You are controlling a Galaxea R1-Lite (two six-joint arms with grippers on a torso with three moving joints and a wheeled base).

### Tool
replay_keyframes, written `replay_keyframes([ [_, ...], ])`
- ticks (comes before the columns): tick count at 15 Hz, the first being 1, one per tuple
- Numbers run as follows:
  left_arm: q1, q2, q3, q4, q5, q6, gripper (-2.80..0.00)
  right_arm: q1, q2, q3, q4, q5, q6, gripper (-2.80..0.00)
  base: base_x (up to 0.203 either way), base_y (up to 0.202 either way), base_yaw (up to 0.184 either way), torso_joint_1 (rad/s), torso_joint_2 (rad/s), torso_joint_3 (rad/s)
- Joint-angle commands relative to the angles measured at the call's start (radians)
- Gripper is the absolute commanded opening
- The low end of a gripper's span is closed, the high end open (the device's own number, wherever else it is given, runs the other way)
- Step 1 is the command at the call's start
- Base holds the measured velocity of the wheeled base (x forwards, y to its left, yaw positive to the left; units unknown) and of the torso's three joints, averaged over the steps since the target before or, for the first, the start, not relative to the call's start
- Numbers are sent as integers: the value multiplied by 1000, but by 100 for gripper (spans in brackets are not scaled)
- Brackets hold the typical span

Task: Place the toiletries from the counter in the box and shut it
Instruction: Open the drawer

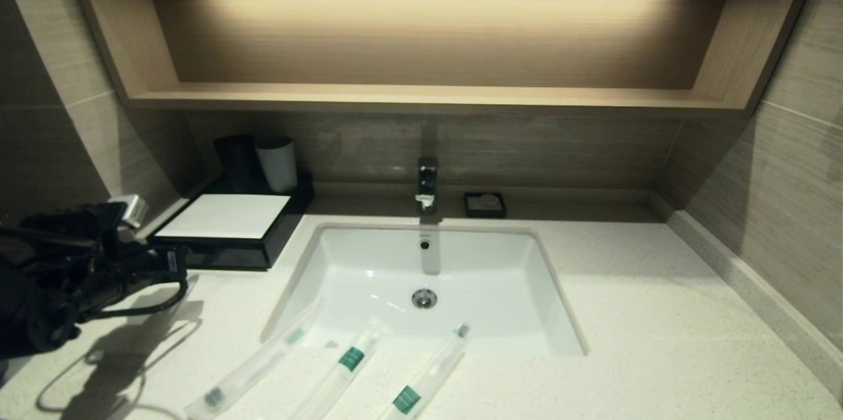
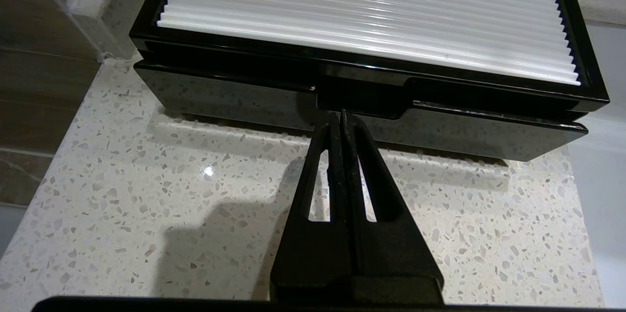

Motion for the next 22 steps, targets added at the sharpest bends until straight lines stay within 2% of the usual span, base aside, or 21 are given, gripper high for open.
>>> replay_keyframes([
  [1,0,10,5,-13,-3,22,-280,0,1,0,0,0,1,-280,0,0,0,0,0,0],
  [6,-7,54,14,-85,-4,41,-280,0,1,0,0,0,1,-280,0,0,0,0,0,0],
  [22,-34,65,6,-91,-4,40,-280,0,1,0,0,0,1,-280,0,0,0,0,0,0],
])
